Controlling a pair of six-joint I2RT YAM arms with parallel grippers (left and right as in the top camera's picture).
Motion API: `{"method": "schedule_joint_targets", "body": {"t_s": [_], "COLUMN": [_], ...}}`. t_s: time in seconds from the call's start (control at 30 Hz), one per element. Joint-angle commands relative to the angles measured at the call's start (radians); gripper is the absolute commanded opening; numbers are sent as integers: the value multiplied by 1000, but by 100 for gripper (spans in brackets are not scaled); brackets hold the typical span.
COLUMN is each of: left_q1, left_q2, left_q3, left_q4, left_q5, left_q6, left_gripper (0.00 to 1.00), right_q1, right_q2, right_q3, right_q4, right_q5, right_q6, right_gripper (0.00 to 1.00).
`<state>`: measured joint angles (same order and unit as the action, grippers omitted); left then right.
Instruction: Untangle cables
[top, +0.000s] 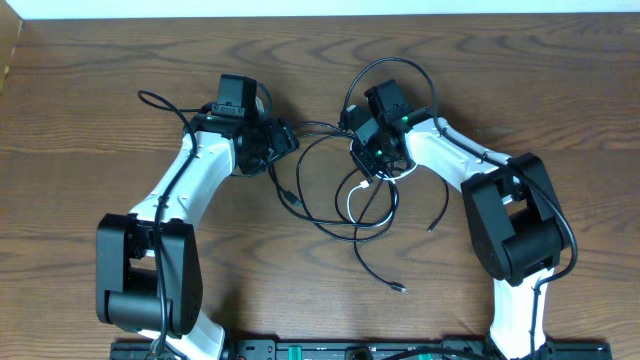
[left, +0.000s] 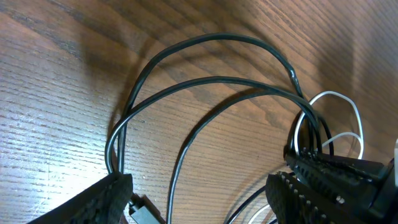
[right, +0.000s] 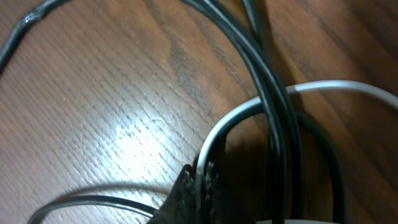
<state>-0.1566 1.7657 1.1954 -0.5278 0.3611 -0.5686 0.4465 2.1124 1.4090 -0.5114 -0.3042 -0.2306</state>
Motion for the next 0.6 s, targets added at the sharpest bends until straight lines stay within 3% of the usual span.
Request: {"method": "schedule_joint_targets", "body": {"t_s": [0.0,0.27,0.4,0.57], "left_q1": [2,2,2,2], "left_q2": [6,6,6,6], "left_q3": [5,5,5,5], "left_q4": [-3,-2,-2,15], "left_q5": [-10,-10,-5,53], "left_q6": [18,18,18,40], "left_gripper": [74,74,74,74], "right_q1": [-28,-155,-223,-257], "right_q2": [-7,-149,-213,-237], "right_q3": [15,51,54,53], "right_q4": [-6,-30,30,60], "right_q5": [-90,-640,-896,-926], "right_q6": [62,90,183,253], "right_gripper": [1,1,1,1]}}
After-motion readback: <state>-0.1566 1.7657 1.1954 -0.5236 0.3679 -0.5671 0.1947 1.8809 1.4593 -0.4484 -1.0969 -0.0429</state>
